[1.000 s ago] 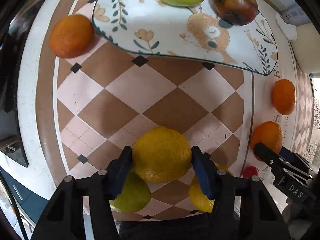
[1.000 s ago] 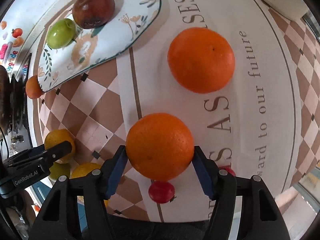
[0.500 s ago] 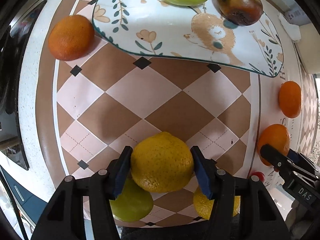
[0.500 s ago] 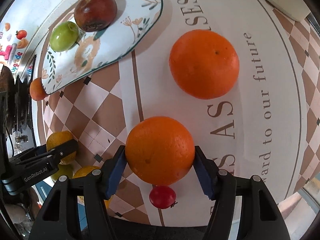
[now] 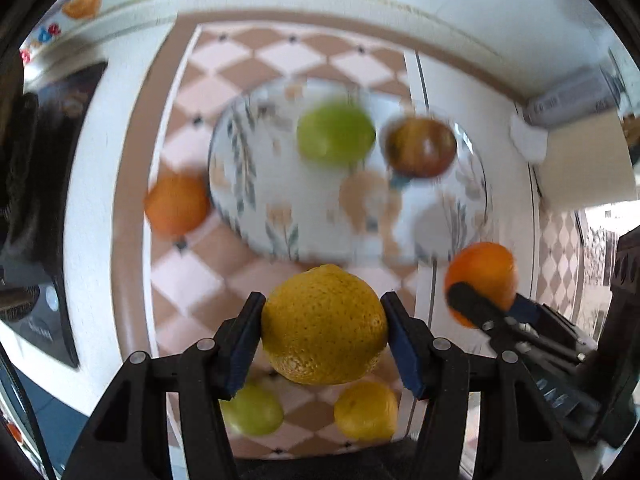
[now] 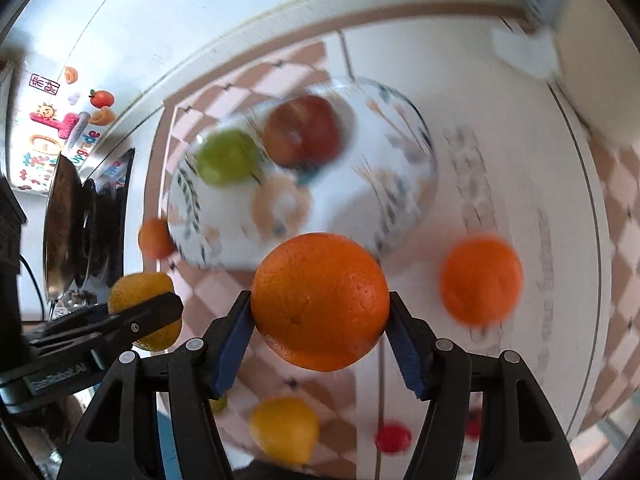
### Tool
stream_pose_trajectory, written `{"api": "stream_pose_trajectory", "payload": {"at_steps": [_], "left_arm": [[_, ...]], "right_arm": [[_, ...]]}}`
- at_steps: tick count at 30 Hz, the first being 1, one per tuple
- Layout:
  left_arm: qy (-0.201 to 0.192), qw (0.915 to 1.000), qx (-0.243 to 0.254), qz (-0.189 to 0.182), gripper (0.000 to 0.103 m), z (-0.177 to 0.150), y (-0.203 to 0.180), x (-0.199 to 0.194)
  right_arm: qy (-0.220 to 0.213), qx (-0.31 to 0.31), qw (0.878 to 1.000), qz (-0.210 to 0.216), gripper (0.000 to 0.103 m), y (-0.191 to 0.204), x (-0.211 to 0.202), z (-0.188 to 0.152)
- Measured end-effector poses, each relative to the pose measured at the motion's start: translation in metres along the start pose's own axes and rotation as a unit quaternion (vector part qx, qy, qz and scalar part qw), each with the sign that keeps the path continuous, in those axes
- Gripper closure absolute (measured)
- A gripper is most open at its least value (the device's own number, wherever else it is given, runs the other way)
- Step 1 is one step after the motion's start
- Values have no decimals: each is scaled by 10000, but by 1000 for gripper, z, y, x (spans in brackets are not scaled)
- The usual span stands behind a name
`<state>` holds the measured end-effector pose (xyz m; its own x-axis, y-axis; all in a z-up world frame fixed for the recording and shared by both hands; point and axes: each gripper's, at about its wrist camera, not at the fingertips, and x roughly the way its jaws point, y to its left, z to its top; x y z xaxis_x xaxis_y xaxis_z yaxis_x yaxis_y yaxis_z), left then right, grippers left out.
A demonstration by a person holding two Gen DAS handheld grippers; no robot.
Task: Organize fruits
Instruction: 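Place the orange on the plate with the right tool while the left places the lemon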
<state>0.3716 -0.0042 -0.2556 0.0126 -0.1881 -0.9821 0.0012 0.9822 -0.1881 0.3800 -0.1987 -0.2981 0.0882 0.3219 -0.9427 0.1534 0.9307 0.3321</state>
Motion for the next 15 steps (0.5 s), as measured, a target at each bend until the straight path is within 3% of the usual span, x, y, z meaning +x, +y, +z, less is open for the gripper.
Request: {"api": "stream_pose_trajectory", "payload": {"at_steps": [3, 7, 15], "left_arm": [[-23, 9998, -25, 219, 47, 24, 2, 7], [253, 9989, -186, 353, 47, 49, 21, 34], [668, 9963, -361, 394, 46, 62, 22, 74]], "right_arm": [[39, -153, 9998, -139, 36, 20, 17, 27], [201, -359, 9983, -401, 36, 35, 43, 48], [431, -482, 9968, -478, 36, 31, 64, 53]]}}
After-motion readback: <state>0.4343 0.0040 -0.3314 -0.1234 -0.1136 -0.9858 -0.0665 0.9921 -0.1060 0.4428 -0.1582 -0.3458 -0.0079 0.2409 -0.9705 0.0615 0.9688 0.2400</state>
